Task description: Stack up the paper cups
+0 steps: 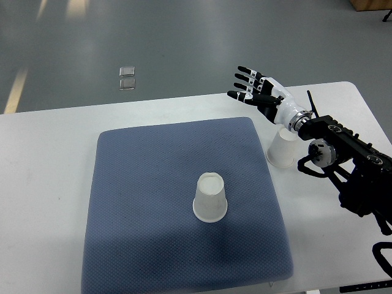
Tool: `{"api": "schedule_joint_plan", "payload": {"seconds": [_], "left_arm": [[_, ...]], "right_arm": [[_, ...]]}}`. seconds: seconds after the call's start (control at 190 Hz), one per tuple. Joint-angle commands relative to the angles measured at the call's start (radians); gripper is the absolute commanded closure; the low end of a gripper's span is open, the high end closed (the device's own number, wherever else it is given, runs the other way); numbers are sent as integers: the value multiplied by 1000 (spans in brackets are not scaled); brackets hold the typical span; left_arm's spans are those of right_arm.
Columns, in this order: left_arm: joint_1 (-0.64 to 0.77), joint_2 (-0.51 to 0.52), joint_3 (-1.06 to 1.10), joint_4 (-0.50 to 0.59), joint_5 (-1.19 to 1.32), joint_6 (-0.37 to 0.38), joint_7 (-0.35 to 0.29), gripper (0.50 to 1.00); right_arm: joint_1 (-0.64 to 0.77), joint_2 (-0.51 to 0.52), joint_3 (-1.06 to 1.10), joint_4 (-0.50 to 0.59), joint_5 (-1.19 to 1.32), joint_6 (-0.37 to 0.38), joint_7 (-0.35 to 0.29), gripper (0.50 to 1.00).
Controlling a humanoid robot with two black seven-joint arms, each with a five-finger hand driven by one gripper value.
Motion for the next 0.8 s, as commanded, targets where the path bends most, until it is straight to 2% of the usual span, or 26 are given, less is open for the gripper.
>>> {"api": "schedule_joint_plan", "payload": {"seconds": [0.0, 0.797], "left_arm": [[0, 0, -1, 2, 0, 0, 1, 500], [0, 0, -1, 2, 0, 0, 1, 500]], "right_arm": [[3, -2, 0, 0, 0, 14, 0, 576], [23, -45, 6, 12, 1, 23, 3, 579]]}}
